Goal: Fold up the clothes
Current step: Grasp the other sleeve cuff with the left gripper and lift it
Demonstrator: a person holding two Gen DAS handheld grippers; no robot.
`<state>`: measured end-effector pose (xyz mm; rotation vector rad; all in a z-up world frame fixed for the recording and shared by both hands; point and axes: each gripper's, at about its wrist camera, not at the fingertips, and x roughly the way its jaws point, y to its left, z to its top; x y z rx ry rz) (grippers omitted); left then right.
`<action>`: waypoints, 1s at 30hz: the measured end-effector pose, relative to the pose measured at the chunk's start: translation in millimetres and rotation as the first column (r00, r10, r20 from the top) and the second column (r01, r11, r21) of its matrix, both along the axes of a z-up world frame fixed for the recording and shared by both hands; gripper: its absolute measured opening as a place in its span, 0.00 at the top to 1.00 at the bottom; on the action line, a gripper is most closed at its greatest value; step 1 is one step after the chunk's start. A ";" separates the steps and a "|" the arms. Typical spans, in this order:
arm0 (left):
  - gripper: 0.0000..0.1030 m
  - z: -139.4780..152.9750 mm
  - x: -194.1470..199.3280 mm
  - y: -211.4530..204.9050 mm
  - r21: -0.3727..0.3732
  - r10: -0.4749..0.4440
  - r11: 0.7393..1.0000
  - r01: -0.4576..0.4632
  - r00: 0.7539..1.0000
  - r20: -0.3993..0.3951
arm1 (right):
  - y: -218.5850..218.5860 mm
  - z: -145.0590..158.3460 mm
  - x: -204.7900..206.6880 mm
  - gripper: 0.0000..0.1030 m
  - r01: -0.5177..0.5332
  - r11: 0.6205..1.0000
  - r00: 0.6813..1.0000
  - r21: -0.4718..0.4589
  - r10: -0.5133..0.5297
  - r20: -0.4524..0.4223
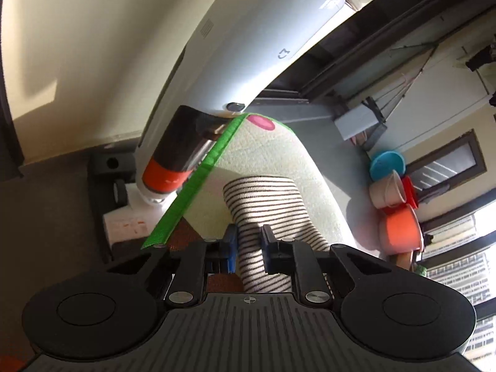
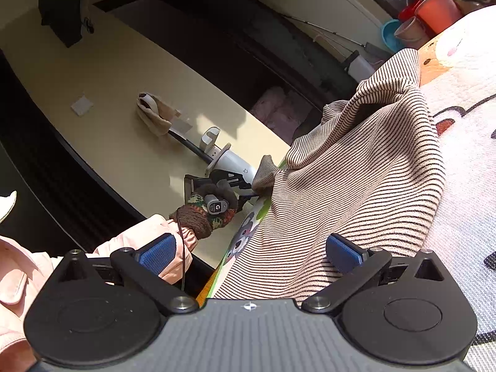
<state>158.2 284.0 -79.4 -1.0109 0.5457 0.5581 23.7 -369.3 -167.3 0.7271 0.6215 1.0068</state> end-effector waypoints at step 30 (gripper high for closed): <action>0.95 171.6 -10.2 -140.5 0.338 -0.465 0.856 0.392 0.869 0.169 | 5.7 1.0 -1.8 0.00 0.019 0.999 1.000 -0.049 -0.019 0.001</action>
